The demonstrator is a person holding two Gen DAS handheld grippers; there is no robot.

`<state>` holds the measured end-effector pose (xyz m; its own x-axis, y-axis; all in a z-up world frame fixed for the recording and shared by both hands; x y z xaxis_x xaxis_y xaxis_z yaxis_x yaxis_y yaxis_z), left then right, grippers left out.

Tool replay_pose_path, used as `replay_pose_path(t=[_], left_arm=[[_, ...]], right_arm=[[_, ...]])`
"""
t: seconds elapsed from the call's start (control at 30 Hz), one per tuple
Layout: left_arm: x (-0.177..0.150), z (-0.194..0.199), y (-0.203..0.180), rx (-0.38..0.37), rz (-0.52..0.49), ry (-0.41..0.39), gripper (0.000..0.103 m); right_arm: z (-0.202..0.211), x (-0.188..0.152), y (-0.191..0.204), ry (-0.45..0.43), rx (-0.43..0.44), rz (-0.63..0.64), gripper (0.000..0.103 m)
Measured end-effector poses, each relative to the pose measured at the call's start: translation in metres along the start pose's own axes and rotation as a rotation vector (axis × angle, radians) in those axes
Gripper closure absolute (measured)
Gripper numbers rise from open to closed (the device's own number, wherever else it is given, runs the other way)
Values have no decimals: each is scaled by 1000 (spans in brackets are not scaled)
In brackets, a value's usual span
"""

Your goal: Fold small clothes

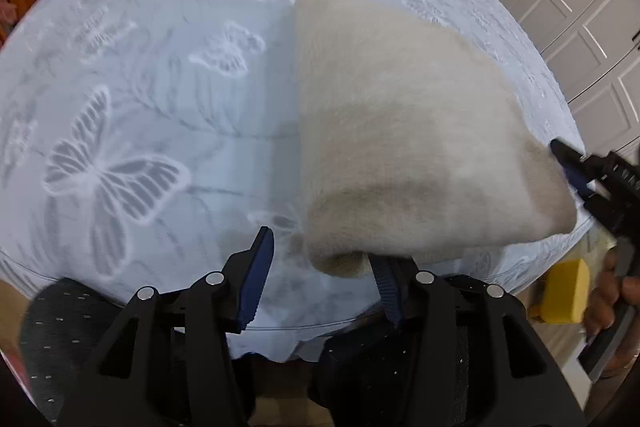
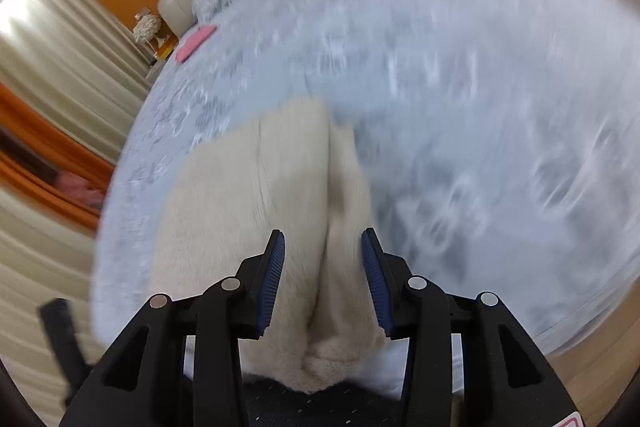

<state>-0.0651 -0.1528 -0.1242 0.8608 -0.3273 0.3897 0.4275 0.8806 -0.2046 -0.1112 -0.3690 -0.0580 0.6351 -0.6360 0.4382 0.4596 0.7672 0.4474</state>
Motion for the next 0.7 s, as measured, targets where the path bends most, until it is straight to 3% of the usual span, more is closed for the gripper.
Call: replay_pose_path(t=[0.1, 0.13, 0.17, 0.23, 0.3, 0.33, 0.5, 0.53, 0.6, 0.67, 0.7], left_arm=[[2, 2, 5, 83, -37, -26, 40], [2, 0, 9, 106, -34, -24, 37], [2, -1, 13, 113, -16, -20, 37], [0, 0, 23, 113, 22, -19, 35], [-4, 0, 30, 101, 46, -6, 33], [-6, 0, 32, 96, 52, 0, 33], [-13, 20, 32, 60, 32, 0, 34], [-10, 27, 30, 37, 35, -10, 34], [1, 39, 21, -29, 62, -39, 34], [19, 47, 6, -97, 77, -79, 30], [31, 47, -6, -128, 72, -97, 30]], right_arm=[[0, 13, 32, -7, 27, 81, 63], [-5, 17, 34, 1, 39, 89, 59], [-16, 17, 35, 22, 41, 94, 52], [-41, 8, 26, 90, 26, 91, 49], [-72, -7, 1, 178, -91, 103, 51], [-77, -14, -5, 198, -108, 112, 54], [-46, -6, -9, 131, -82, 32, 55], [-38, 0, 3, 113, -40, 51, 56], [-37, 8, 22, 117, 25, 89, 74], [-44, 14, 41, 145, 81, 110, 103], [-53, 17, 46, 155, 89, 113, 103]])
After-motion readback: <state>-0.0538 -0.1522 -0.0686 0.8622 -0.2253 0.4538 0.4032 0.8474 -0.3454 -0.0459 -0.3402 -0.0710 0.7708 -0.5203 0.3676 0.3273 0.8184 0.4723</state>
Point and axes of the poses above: each gripper's, at about its wrist camera, not at the fingertips, and z roughly against the way its jaws point, y to its left, x to its top, the point moved 8 cm from there along -z, roughly the way its jaws point, and after that the axes turned 4 degrees about -z, right-handed, at the moved point
